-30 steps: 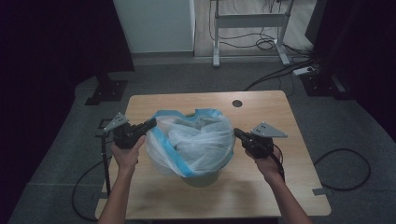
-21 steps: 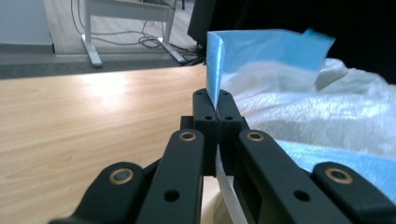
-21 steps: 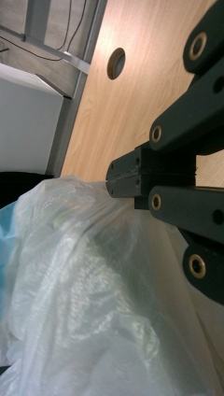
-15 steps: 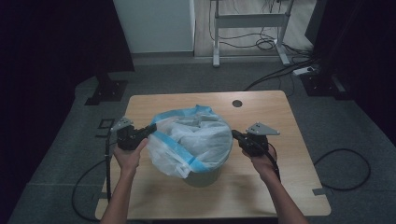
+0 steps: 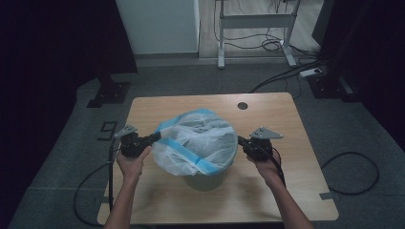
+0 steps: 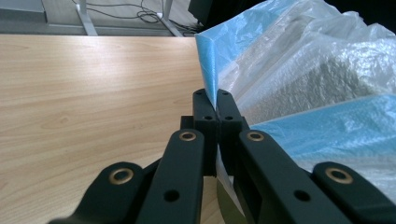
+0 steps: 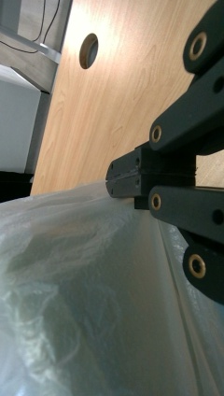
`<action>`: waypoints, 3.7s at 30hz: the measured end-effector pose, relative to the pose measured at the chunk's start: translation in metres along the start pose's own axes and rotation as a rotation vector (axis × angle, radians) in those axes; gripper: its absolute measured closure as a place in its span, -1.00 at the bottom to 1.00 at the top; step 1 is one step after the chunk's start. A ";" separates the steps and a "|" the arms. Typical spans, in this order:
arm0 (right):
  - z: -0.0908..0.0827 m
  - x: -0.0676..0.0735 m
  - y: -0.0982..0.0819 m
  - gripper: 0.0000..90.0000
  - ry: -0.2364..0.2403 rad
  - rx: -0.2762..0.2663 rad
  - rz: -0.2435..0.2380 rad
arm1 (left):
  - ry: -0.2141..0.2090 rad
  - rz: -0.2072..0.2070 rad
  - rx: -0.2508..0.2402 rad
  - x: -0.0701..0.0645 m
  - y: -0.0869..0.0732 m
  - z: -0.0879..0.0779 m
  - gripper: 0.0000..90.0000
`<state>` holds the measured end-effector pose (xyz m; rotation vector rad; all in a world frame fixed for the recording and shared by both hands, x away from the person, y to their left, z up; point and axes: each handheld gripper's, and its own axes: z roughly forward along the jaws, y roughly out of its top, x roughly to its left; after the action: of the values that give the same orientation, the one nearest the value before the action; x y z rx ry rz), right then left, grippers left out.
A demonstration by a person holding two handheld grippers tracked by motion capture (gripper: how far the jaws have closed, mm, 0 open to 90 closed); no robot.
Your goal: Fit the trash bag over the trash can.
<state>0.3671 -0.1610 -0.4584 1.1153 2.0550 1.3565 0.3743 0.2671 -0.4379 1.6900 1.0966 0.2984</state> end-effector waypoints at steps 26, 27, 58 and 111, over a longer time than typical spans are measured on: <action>-0.018 -0.005 -0.003 0.55 -0.033 -0.055 0.055 | -0.044 -0.013 0.026 0.002 -0.009 -0.003 0.99; -0.031 -0.004 -0.001 0.38 -0.051 -0.084 0.054 | -0.045 -0.015 0.020 0.002 -0.008 -0.004 0.99; -0.063 0.107 0.027 -0.04 0.333 -0.102 -0.087 | -0.032 0.007 -0.025 -0.005 -0.006 -0.013 0.99; -0.051 0.103 -0.047 0.63 0.367 -0.041 -0.184 | -0.076 0.026 0.030 -0.017 -0.014 -0.016 0.95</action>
<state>0.2532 -0.1150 -0.4716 0.6761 2.3023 1.5928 0.3470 0.2642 -0.4379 1.7291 1.0288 0.2336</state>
